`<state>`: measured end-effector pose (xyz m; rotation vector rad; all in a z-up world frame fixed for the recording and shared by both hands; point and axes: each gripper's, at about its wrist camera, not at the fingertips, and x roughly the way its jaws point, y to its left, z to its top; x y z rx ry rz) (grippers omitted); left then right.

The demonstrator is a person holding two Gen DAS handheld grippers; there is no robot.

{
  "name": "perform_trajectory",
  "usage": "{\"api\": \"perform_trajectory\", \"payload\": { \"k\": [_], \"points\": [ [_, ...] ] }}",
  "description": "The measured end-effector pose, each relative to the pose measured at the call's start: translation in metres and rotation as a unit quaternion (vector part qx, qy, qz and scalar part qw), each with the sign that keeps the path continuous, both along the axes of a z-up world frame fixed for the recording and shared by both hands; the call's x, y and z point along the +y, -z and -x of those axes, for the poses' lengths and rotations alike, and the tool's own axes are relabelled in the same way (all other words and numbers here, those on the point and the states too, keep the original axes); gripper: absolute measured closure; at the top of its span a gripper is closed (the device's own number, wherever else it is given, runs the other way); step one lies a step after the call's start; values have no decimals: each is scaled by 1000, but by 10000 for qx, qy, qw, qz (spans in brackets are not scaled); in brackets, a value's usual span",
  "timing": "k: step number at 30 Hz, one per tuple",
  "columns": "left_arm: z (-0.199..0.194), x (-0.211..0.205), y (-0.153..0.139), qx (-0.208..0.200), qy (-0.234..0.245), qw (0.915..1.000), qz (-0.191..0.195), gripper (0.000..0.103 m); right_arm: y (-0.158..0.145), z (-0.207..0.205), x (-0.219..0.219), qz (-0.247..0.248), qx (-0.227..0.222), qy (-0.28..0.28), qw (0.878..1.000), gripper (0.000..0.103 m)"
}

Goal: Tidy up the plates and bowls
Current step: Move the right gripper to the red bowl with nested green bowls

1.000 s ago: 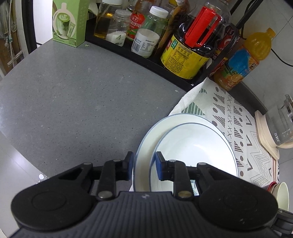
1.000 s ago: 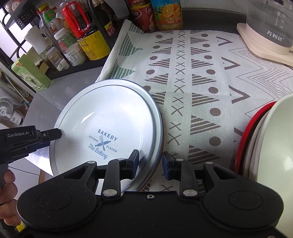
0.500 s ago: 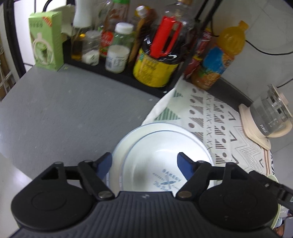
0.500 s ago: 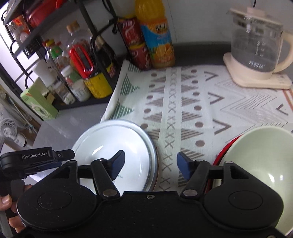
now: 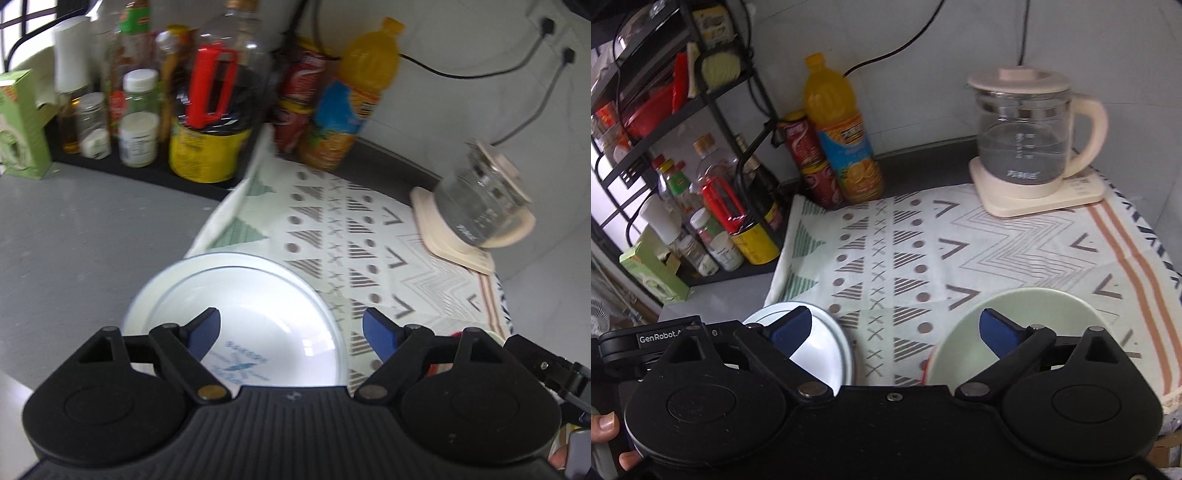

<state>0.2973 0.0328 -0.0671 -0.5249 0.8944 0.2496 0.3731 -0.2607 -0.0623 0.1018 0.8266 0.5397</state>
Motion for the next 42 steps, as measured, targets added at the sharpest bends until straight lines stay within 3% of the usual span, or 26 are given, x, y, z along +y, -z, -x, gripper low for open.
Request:
{"api": "perform_trajectory", "payload": {
  "k": [10, 20, 42],
  "points": [
    [-20, -42, -8, -111, 576, 9983, 38, 20, -12, 6, -45, -37, -100, 462, 9989, 1],
    [-37, -76, -7, -49, 1081, 9940, 129, 20, -3, 5, -77, -27, -17, 871, 9962, 1],
    [-57, -128, 41, 505, 1816, 9818, 252, 20, 51, 6, -125, 9, 625, 1452, 9874, 2]
  ]
}}
